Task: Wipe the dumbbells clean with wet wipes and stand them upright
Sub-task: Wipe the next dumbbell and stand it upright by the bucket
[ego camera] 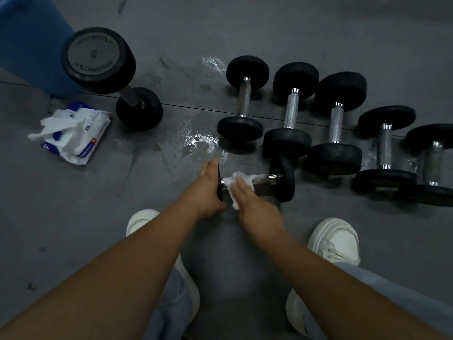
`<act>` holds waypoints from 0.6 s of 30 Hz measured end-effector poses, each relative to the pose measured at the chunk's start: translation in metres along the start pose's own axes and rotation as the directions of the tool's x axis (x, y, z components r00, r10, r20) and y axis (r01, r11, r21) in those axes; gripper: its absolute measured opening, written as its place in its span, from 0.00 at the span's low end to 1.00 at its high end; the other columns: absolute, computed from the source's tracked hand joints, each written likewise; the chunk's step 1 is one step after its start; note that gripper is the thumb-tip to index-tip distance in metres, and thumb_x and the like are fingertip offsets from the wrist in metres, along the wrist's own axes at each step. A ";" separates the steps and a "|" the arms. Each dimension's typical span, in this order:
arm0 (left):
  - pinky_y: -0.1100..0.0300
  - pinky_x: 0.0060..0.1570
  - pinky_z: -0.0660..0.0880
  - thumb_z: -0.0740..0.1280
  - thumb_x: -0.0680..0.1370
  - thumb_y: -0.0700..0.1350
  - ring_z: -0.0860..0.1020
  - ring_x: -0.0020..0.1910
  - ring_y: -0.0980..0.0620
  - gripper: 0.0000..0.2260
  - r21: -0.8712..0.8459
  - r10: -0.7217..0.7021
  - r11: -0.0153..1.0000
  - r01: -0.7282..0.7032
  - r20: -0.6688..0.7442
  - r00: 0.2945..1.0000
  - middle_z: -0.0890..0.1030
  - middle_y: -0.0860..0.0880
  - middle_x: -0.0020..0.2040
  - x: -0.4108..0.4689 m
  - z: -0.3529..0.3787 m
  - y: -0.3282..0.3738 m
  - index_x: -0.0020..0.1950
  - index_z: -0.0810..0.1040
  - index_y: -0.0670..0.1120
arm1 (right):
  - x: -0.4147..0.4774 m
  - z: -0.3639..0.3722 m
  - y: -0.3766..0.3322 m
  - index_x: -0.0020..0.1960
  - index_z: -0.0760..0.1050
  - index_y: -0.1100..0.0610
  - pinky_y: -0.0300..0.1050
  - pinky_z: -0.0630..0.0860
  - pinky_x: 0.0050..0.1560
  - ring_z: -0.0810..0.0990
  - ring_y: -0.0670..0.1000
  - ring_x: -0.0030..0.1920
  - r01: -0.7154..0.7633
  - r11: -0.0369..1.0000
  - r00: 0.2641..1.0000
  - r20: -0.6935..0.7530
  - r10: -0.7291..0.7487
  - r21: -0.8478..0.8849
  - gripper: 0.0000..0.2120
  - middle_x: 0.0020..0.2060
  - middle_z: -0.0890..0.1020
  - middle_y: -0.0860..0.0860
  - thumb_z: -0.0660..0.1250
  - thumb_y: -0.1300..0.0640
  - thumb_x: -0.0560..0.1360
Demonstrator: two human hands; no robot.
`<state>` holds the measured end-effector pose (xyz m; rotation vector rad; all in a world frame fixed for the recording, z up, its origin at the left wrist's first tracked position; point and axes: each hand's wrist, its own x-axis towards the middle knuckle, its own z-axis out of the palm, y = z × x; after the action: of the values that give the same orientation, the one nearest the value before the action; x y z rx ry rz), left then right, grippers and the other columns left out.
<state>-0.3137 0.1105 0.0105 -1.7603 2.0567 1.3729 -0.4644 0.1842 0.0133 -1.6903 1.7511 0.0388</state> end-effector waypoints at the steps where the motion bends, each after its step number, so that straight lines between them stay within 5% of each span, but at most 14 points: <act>1: 0.48 0.65 0.72 0.77 0.64 0.40 0.70 0.69 0.42 0.54 -0.002 0.000 1.000 0.000 -0.001 1.000 0.52 0.46 0.79 0.001 -0.001 0.000 0.80 0.45 0.50 | 0.002 -0.004 0.001 0.75 0.54 0.40 0.52 0.74 0.57 0.76 0.58 0.62 -0.008 1.000 1.000 -0.001 0.008 -0.011 0.26 0.77 0.54 0.40 0.55 0.55 0.80; 7: 0.55 0.61 0.73 0.76 0.64 0.40 0.73 0.66 0.45 0.52 -0.023 -0.032 0.999 0.031 -0.043 0.999 0.62 0.48 0.76 -0.002 -0.008 0.010 0.80 0.49 0.52 | 0.034 -0.009 0.006 0.70 0.61 0.55 0.49 0.69 0.36 0.81 0.59 0.51 -0.172 0.955 0.983 -0.105 0.150 -0.241 0.19 0.68 0.65 0.54 0.54 0.58 0.80; 10: 0.58 0.57 0.74 0.76 0.64 0.38 0.74 0.61 0.45 0.50 -0.037 -0.060 0.998 0.059 -0.018 0.998 0.70 0.46 0.71 0.000 -0.016 0.015 0.79 0.52 0.52 | 0.035 -0.019 0.001 0.69 0.63 0.57 0.49 0.71 0.39 0.79 0.59 0.55 -0.148 0.936 0.989 -0.058 0.137 -0.320 0.17 0.64 0.68 0.55 0.54 0.59 0.81; 14: 0.61 0.51 0.72 0.78 0.65 0.39 0.73 0.54 0.48 0.50 0.023 -0.123 0.992 0.121 0.198 0.972 0.75 0.45 0.63 0.004 -0.028 0.016 0.79 0.54 0.50 | 0.018 -0.023 0.008 0.69 0.64 0.57 0.53 0.73 0.51 0.77 0.60 0.58 -0.045 0.927 0.984 0.142 0.105 -0.373 0.18 0.64 0.69 0.57 0.57 0.60 0.80; 18: 0.60 0.58 0.72 0.77 0.66 0.39 0.74 0.62 0.45 0.49 -0.138 -0.141 0.979 0.153 0.090 0.986 0.73 0.44 0.68 -0.001 -0.025 0.011 0.80 0.52 0.50 | 0.018 -0.015 0.001 0.70 0.63 0.58 0.52 0.75 0.48 0.78 0.59 0.56 -0.173 0.950 0.982 0.028 0.186 -0.258 0.18 0.67 0.67 0.56 0.56 0.61 0.80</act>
<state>-0.3108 0.0931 0.0315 -1.8383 1.7886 1.5549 -0.4700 0.1621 0.0154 -1.6829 1.9208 0.4031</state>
